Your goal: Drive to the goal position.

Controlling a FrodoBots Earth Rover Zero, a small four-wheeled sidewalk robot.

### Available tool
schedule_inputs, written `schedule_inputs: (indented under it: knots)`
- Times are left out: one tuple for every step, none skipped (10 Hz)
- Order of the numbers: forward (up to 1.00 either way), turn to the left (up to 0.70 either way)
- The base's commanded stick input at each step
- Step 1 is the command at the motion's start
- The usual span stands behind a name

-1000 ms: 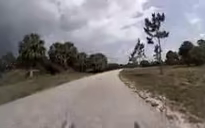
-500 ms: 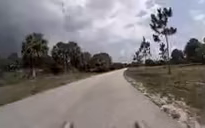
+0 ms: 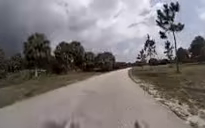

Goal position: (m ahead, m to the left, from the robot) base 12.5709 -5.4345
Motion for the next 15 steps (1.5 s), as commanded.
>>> schedule_inputs:
  knots:
    - [0.85, 0.0]
    - [0.85, 0.0]
    - [0.85, 0.0]
    - [0.85, 0.0]
    - [0.85, 0.0]
    - [0.85, 0.0]
    - [0.85, 0.0]
    - [0.85, 0.0]
    - [0.85, -0.08]
    - [0.85, -0.34]
    - [0.85, -0.34]
    - [0.85, -0.23]
    - [0.85, -0.06]
    - [0.85, 0.0]
    - [0.85, -0.05]
